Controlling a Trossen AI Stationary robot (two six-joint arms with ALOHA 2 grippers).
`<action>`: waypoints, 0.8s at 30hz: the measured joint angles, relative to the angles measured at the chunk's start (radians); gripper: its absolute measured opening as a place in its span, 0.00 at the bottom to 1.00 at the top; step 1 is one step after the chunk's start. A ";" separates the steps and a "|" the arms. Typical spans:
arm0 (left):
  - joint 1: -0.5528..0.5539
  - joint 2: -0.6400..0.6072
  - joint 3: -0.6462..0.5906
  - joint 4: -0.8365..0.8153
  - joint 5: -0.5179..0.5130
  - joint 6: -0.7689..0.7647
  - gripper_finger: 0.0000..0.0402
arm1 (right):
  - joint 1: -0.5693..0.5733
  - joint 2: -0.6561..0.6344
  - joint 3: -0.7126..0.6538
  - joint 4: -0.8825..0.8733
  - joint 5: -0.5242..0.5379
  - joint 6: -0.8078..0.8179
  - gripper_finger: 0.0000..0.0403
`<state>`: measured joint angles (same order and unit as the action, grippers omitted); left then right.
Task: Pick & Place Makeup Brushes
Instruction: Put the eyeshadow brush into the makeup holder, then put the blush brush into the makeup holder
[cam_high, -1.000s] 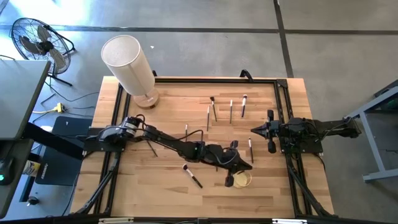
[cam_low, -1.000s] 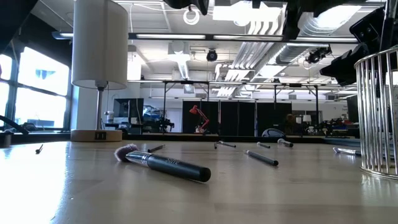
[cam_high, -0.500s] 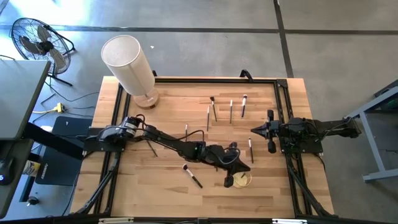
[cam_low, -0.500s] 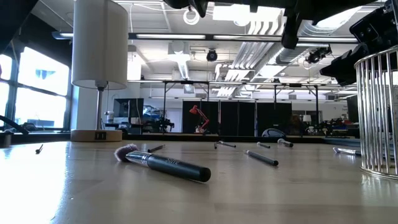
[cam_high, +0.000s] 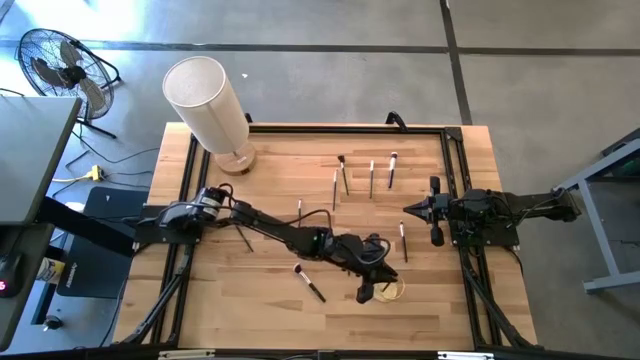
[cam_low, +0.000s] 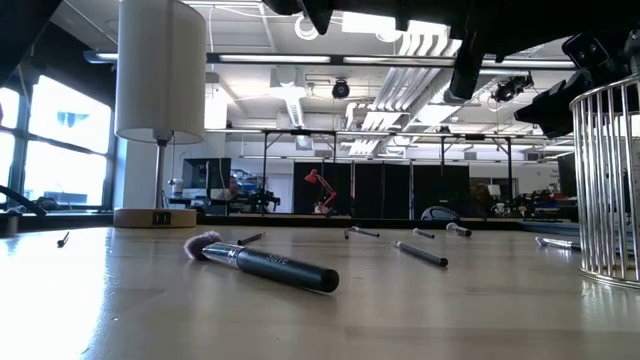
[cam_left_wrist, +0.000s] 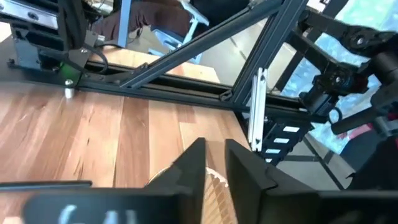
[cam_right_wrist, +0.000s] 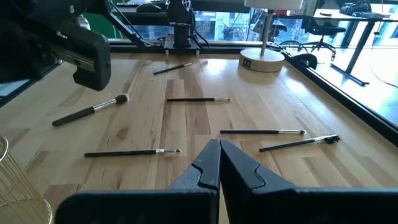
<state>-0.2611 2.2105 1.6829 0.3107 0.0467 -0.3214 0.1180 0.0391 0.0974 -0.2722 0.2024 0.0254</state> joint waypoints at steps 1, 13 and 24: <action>0.001 0.000 0.000 0.000 0.000 0.000 0.21 | 0.000 0.000 0.000 0.000 0.000 0.000 0.00; 0.040 0.000 0.040 -0.018 0.034 0.001 0.46 | 0.000 0.000 0.000 0.000 0.000 0.000 0.00; 0.113 -0.016 0.377 -0.732 0.178 0.029 0.42 | 0.000 0.000 0.000 0.000 0.000 0.000 0.00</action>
<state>-0.1483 2.1941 2.0594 -0.4211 0.2243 -0.2927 0.1181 0.0391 0.0974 -0.2722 0.2023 0.0254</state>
